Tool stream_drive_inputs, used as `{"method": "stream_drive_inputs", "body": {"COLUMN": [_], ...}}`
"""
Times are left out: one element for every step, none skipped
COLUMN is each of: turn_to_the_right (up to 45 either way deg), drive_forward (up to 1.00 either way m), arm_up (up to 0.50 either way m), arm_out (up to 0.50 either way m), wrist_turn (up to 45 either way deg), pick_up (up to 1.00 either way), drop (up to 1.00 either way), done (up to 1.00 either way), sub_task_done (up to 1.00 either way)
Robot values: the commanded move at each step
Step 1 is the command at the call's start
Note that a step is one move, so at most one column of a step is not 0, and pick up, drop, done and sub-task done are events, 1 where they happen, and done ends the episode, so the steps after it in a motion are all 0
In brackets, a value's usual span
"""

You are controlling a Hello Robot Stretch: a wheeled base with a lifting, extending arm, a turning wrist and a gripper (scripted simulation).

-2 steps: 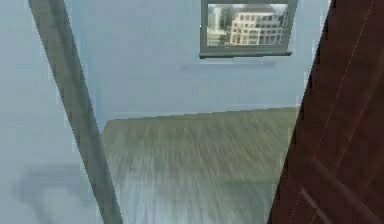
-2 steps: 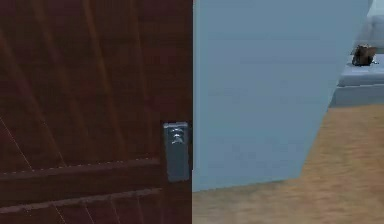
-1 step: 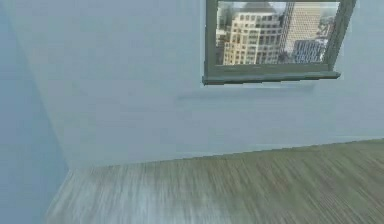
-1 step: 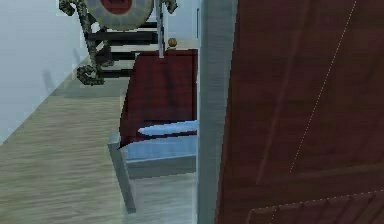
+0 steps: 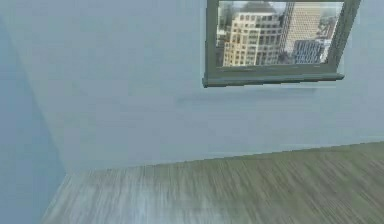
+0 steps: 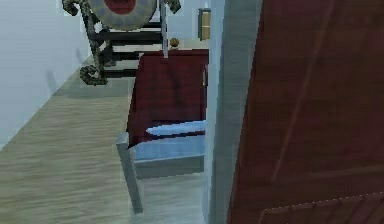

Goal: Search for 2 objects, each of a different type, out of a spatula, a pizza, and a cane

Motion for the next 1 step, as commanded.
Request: {"method": "stream_drive_inputs", "body": {"turn_to_the_right": [45.0], "drive_forward": [0.00], "arm_up": [0.00], "arm_out": [0.00], "wrist_turn": [0.0], "pick_up": [0.00], "drop": [0.00], "done": [0.00], "sub_task_done": [0.00]}}
